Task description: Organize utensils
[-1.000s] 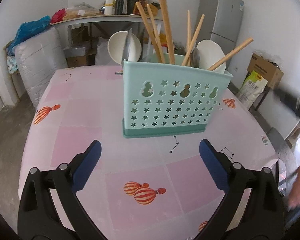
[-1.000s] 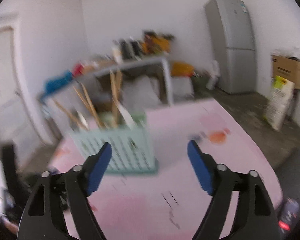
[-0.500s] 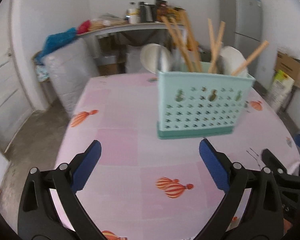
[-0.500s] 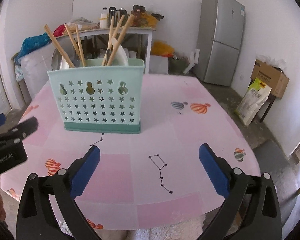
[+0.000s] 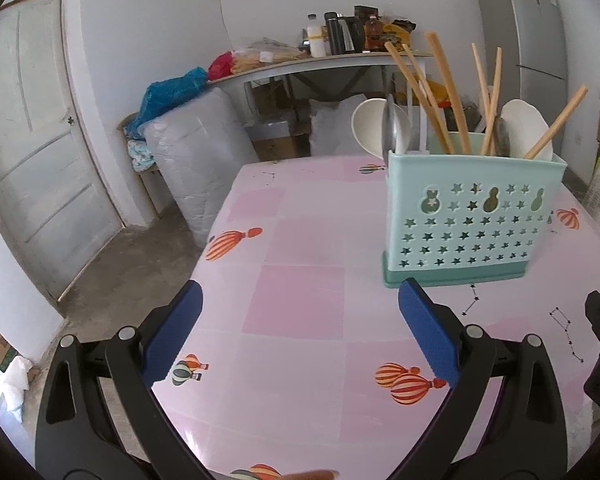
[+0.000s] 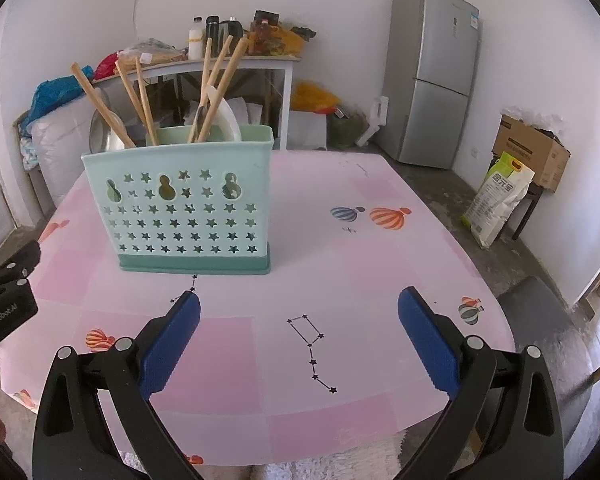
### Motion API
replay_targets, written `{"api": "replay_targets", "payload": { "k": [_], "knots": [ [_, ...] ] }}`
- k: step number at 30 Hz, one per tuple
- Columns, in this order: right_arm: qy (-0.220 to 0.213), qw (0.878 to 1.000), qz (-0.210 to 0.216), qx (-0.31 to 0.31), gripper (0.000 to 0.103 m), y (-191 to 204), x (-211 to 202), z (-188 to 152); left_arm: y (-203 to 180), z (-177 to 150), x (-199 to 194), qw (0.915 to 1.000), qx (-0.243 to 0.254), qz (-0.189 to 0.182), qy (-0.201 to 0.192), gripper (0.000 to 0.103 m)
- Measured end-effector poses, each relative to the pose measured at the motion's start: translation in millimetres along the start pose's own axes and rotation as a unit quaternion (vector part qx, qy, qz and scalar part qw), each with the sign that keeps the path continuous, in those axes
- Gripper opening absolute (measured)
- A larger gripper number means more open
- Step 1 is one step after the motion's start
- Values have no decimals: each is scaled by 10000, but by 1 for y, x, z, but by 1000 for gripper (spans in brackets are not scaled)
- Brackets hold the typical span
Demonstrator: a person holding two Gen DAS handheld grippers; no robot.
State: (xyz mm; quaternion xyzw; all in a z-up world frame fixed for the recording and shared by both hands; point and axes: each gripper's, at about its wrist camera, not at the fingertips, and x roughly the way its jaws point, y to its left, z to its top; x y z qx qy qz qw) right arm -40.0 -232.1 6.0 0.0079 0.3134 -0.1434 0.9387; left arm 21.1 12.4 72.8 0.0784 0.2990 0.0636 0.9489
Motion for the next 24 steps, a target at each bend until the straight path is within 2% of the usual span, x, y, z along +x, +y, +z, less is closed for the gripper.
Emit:
{"api": "replay_targets", "payload": {
  "k": [24],
  "knots": [
    [-88,9999,-15,51,96,-2,-1,5,4,1,7,9999,33,98,131,94]
  ]
}}
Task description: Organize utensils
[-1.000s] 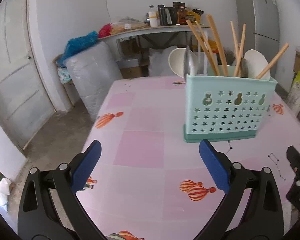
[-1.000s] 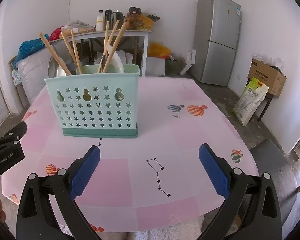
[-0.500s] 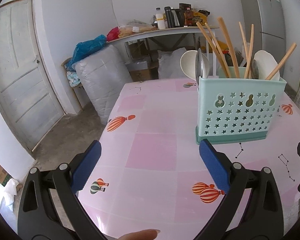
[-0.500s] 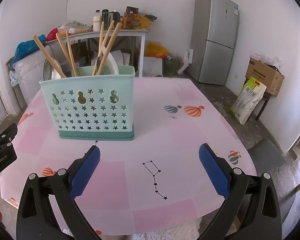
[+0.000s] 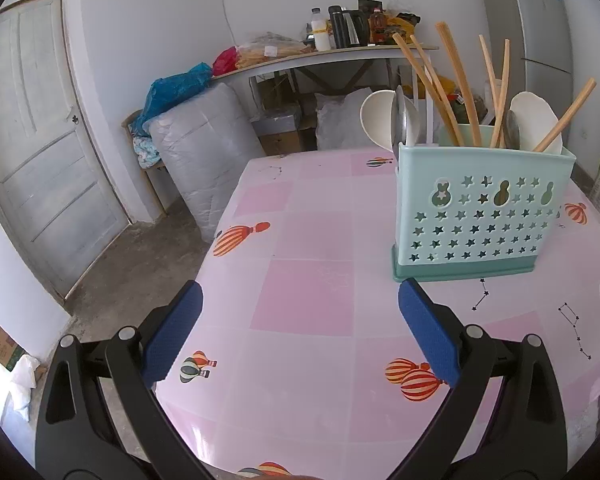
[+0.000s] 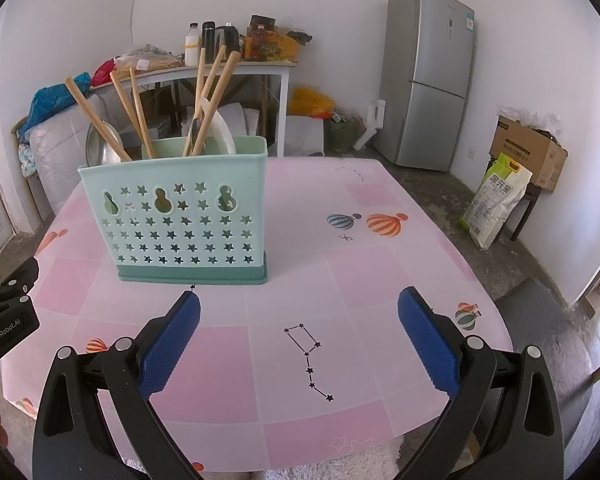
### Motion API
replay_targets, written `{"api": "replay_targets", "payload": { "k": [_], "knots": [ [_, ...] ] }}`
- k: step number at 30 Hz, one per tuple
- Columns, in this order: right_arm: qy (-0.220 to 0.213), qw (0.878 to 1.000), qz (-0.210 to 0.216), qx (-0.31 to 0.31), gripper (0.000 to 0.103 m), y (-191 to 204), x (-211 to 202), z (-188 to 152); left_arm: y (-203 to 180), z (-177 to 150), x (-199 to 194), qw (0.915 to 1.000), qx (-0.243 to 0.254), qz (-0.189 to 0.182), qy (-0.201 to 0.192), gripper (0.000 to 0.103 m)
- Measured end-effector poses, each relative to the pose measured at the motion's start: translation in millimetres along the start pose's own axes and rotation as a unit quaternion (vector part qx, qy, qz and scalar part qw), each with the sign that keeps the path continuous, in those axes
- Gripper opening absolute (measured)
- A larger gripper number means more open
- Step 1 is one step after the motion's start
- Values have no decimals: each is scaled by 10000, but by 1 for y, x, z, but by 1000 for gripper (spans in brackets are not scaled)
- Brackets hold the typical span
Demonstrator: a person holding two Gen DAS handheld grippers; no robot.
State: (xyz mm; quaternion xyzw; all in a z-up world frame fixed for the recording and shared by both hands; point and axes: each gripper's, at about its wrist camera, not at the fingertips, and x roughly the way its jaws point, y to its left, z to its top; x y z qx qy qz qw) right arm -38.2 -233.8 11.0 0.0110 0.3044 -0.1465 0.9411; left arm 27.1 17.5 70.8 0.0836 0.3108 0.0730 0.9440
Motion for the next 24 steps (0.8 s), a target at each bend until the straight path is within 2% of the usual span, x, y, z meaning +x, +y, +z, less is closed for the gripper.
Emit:
{"api": "replay_targets", "payload": {
  "k": [24],
  "knots": [
    [-1,10000,42,-39,96,3,-2,1,0,1,-1,10000,-1,54,8,94]
  ]
}}
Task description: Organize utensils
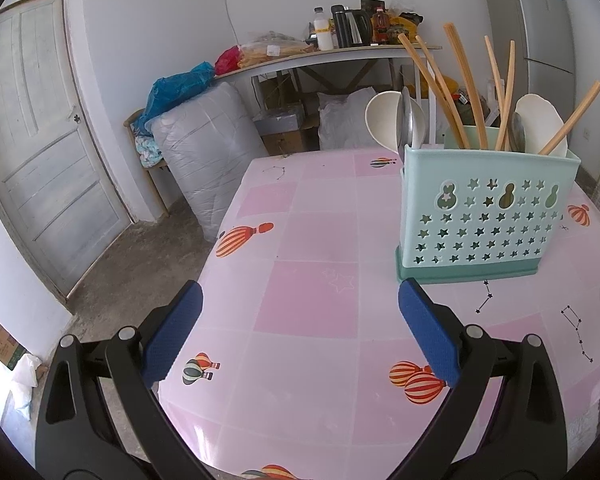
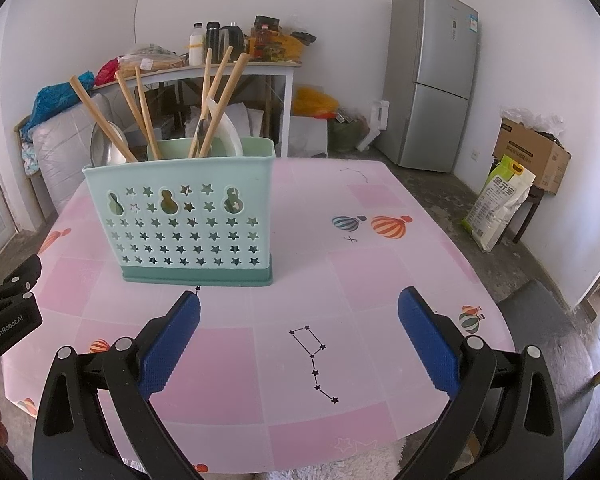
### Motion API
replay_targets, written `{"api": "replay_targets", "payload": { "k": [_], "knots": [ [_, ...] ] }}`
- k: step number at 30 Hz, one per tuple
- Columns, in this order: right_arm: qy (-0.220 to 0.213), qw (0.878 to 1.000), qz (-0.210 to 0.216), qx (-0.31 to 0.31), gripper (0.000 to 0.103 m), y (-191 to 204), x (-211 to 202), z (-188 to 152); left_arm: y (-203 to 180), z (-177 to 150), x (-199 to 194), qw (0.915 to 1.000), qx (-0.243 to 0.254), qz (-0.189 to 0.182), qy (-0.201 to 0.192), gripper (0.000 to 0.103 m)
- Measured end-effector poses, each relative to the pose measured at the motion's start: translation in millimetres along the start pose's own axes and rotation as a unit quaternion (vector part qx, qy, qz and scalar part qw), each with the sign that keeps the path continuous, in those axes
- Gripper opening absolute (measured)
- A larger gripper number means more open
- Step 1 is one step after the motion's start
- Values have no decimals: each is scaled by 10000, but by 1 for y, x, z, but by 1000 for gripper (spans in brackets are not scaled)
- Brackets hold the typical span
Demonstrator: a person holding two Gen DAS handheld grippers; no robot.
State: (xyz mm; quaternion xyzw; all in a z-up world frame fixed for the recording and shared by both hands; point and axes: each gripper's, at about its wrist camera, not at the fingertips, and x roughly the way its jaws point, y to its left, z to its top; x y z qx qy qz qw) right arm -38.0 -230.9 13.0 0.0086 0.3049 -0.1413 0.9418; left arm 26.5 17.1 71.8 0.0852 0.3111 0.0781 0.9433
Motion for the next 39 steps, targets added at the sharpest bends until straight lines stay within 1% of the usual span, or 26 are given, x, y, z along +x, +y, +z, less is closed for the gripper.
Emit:
{"api": "replay_targets", "payload": {
  "k": [39],
  "knots": [
    [20,10000,20,7,96,3,0,1,0,-1,2,10000,9,-3,13,94]
  ]
}}
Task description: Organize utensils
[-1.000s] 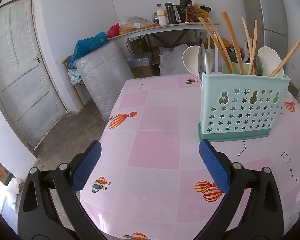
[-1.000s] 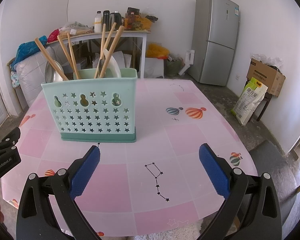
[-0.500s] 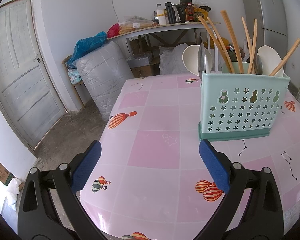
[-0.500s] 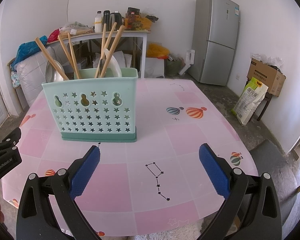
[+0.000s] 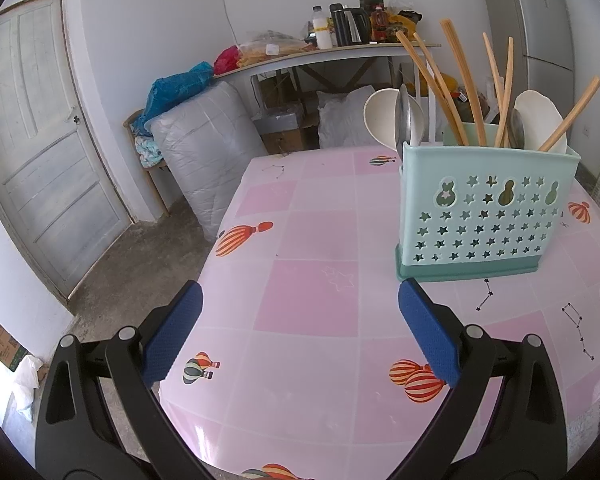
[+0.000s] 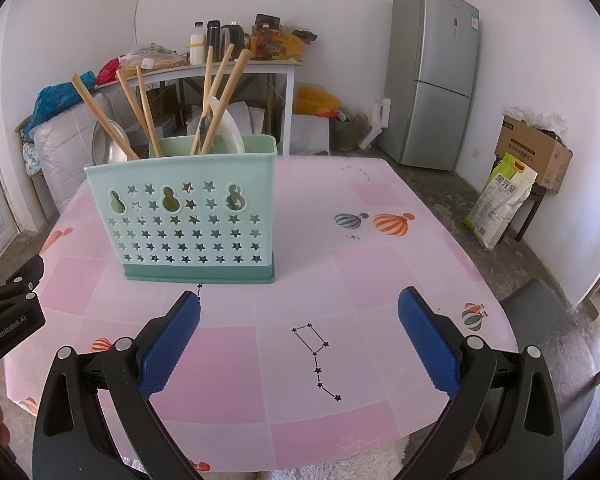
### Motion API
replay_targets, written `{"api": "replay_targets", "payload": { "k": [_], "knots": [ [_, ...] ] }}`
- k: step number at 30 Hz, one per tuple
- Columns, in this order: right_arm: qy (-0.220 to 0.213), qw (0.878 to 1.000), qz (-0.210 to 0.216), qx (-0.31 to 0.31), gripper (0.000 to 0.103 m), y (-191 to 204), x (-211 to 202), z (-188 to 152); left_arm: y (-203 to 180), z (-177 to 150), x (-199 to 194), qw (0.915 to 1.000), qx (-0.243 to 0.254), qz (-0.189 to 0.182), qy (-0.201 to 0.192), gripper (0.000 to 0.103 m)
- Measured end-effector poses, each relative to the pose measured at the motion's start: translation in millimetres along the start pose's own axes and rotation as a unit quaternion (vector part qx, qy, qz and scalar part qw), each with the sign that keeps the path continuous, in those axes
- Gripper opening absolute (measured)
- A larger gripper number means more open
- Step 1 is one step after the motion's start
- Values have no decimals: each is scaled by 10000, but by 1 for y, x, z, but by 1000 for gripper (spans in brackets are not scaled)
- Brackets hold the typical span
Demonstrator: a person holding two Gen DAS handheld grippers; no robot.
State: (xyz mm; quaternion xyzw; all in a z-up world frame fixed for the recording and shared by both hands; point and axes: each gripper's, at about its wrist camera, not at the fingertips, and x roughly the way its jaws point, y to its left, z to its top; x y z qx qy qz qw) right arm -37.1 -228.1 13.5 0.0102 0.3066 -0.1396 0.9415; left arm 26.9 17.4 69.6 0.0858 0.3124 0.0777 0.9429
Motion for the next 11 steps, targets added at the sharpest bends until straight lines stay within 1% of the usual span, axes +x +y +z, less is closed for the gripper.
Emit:
{"api": "replay_targets", "payload": {
  "k": [11],
  "knots": [
    [6,10000,6,9,96,1,0,0,0,-2,-1,10000,50,2,-21,94]
  ]
}}
